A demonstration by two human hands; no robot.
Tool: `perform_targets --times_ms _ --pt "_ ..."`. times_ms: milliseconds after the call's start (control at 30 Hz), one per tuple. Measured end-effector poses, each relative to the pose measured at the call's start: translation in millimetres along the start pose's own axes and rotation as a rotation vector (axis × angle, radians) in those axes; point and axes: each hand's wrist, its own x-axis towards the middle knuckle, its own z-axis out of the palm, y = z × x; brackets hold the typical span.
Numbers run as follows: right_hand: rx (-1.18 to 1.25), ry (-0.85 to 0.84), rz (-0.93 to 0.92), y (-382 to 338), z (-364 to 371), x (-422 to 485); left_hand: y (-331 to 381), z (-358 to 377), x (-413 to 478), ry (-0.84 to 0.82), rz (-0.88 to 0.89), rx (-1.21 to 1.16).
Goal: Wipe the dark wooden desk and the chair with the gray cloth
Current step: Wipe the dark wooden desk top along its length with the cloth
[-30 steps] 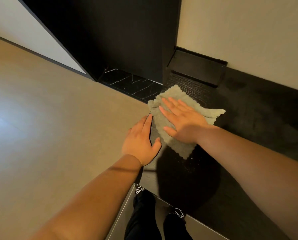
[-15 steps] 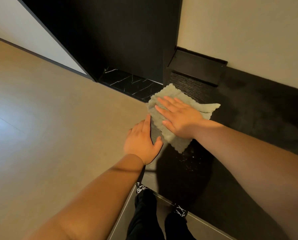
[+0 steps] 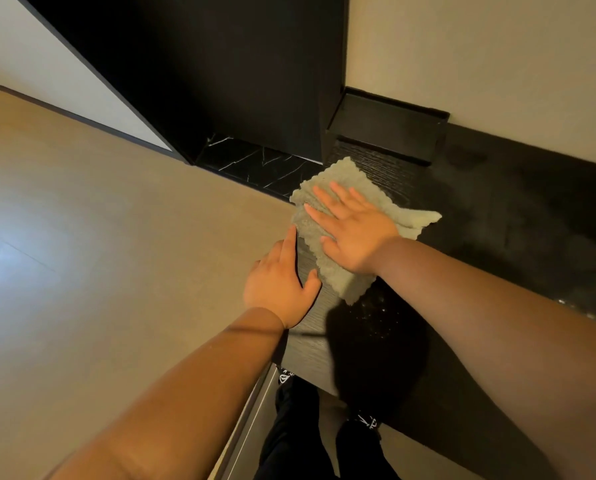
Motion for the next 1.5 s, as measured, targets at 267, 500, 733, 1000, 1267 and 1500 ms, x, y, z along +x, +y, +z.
perform_targets --times_ms 267,500,733,1000,1267,1500 --pt "0.062 0.109 0.238 15 -3 10 1 -1 0 -0.005 -0.01 -0.015" --pt "0.059 0.091 0.223 44 9 -43 0 0 2 0.0 -0.012 -0.041" --pt "0.066 0.168 0.434 36 14 -40 1 -2 1 0.01 -0.001 -0.072" --pt "0.08 0.171 0.315 59 12 -62 0 -1 1 0.009 0.0 -0.068" --pt "0.062 0.209 0.327 33 26 -89 2 -2 1 0.026 0.015 -0.079" --pt "0.058 0.165 0.275 50 25 -93 -1 1 1 0.028 0.024 -0.075"
